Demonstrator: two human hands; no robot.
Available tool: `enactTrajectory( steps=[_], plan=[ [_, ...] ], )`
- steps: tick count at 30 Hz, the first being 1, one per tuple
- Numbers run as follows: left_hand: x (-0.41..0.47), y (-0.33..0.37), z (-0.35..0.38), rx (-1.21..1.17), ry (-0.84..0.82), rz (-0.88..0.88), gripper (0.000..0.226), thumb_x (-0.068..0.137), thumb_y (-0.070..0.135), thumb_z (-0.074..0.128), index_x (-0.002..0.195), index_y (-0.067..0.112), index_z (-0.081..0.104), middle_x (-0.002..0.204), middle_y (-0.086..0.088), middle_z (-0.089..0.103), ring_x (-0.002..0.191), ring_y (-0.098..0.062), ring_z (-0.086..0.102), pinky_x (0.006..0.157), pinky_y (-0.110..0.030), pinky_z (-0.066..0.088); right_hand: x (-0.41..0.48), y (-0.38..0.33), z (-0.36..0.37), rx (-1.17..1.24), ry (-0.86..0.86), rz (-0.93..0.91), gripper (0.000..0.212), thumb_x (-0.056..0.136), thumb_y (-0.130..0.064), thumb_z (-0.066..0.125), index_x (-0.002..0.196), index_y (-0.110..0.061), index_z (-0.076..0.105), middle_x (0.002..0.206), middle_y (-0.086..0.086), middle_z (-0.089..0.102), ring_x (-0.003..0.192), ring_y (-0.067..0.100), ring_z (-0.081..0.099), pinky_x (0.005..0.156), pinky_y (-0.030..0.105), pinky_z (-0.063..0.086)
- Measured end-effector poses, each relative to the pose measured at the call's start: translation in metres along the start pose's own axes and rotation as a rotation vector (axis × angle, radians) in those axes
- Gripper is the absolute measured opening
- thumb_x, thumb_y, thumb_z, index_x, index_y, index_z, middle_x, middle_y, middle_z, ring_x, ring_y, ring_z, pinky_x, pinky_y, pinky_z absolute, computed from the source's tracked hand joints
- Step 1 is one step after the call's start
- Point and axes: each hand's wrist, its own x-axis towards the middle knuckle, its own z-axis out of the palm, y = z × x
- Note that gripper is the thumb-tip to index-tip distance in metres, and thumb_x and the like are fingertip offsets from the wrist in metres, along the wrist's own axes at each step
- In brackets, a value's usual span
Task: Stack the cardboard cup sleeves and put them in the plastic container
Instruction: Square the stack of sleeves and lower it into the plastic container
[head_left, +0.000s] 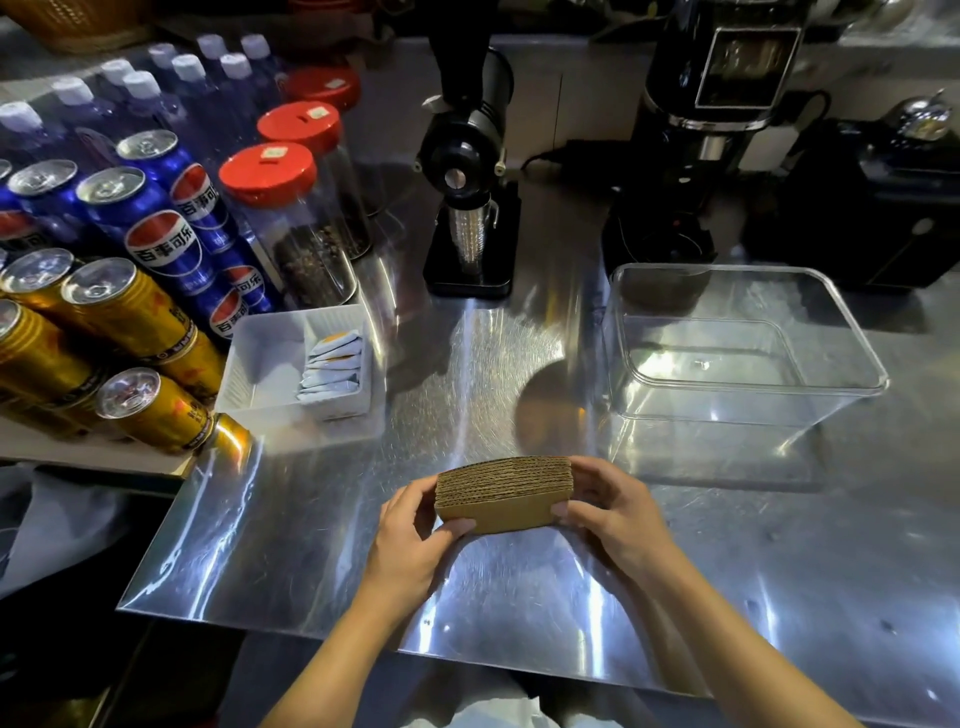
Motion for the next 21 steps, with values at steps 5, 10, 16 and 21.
enactTrajectory(
  steps=[5,10,16,21],
  plan=[
    [0.001,0.018,-0.002,-0.157,0.037,-0.002,0.046,0.069,0.004,0.075,0.094,0.040,0.062,0.102,-0.003,0.068,0.102,-0.019,0.060,0.091,-0.038,0.048,-0.006,-0.022,-0.004,0.071,0.077,-0.049,0.043,0.068,0.019,0.067,0.094,-0.016,0.065,0.087,-0.002,0.075,0.079,0.005,0.069,0.066,0.015,0.054],
    [0.039,0.083,0.016,-0.185,0.089,0.184,0.051,0.064,-0.001,0.078,0.090,0.040,0.062,0.090,0.012,0.069,0.087,0.007,0.061,0.074,-0.005,0.043,0.005,-0.073,-0.044,0.081,0.208,-0.231,0.044,0.069,0.015,0.069,0.093,-0.021,0.066,0.084,-0.008,0.075,0.076,0.009,0.067,0.067,0.016,0.055],
    [0.068,0.136,0.026,-0.199,0.043,0.300,0.045,0.064,0.018,0.081,0.092,0.046,0.060,0.088,0.029,0.068,0.090,0.001,0.058,0.088,-0.023,0.044,0.017,-0.112,-0.076,0.074,0.282,-0.351,0.046,0.067,0.015,0.069,0.089,-0.025,0.065,0.082,-0.013,0.075,0.080,0.005,0.068,0.070,0.015,0.054],
    [0.102,0.190,0.068,-0.297,-0.027,0.357,0.042,0.069,0.011,0.076,0.097,0.036,0.058,0.093,0.012,0.066,0.088,-0.007,0.063,0.085,-0.027,0.050,0.031,-0.138,-0.126,0.137,0.372,-0.369,0.034,0.064,-0.001,0.073,0.093,-0.019,0.066,0.081,-0.008,0.075,0.081,0.007,0.068,0.068,0.015,0.054]
  ],
)
